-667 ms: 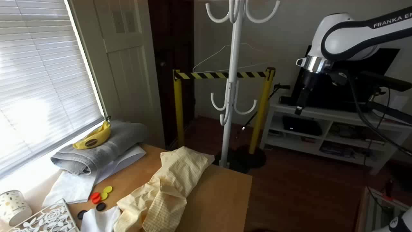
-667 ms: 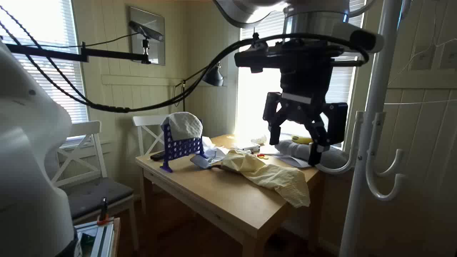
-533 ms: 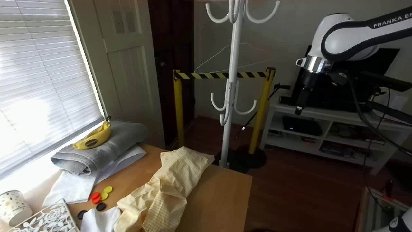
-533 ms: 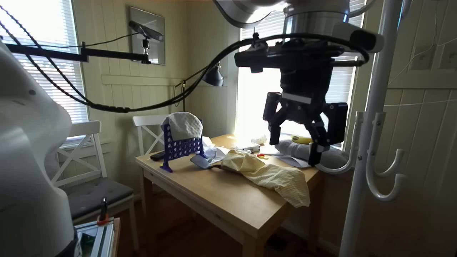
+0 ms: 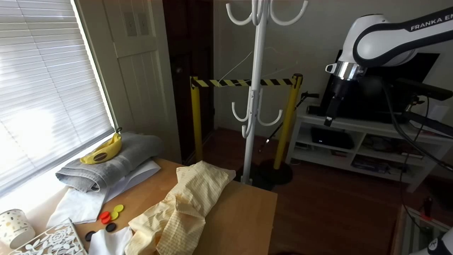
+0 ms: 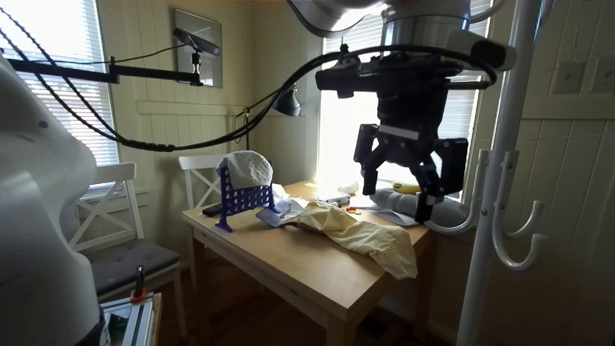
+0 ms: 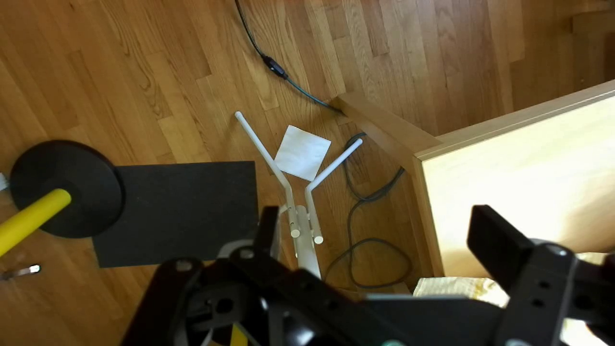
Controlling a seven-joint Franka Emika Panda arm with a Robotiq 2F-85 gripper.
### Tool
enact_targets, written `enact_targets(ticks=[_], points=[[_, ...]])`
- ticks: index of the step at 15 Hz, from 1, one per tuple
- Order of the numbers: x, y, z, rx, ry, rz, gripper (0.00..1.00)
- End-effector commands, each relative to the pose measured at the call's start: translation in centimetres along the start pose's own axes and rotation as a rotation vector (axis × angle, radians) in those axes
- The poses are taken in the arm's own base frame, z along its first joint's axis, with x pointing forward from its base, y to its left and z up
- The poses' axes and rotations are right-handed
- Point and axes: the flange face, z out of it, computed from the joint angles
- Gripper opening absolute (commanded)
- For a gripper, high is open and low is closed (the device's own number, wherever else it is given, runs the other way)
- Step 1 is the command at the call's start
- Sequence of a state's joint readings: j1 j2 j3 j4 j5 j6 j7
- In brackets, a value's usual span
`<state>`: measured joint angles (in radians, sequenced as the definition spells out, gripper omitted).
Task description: Move the hanger to the bottom hook on the stand.
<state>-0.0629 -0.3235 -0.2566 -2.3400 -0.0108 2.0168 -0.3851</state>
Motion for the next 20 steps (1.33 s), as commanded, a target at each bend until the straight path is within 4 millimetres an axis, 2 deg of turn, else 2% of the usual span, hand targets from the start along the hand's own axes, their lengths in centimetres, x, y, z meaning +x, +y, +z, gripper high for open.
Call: enact_targets(ticks=[1,6,9,16,18,20], points=[[0.0,0.0,0.0,0.0,-0.001,0.0,1.0],[0.0,0.0,0.0,0.0,-0.001,0.0,1.0],[-1.5,2.1,-1.0,-0.042,0.052,-0.046,1.0],[-6.4,6.2,-6.4,-0.22,0.21,-0.306,1.0],[-7.7,6.9,-8.5,-0.257,0.264,-0.381,1.0],[-8.1,7.9,-10.8,-0.282,0.335,-0.451,1.0]])
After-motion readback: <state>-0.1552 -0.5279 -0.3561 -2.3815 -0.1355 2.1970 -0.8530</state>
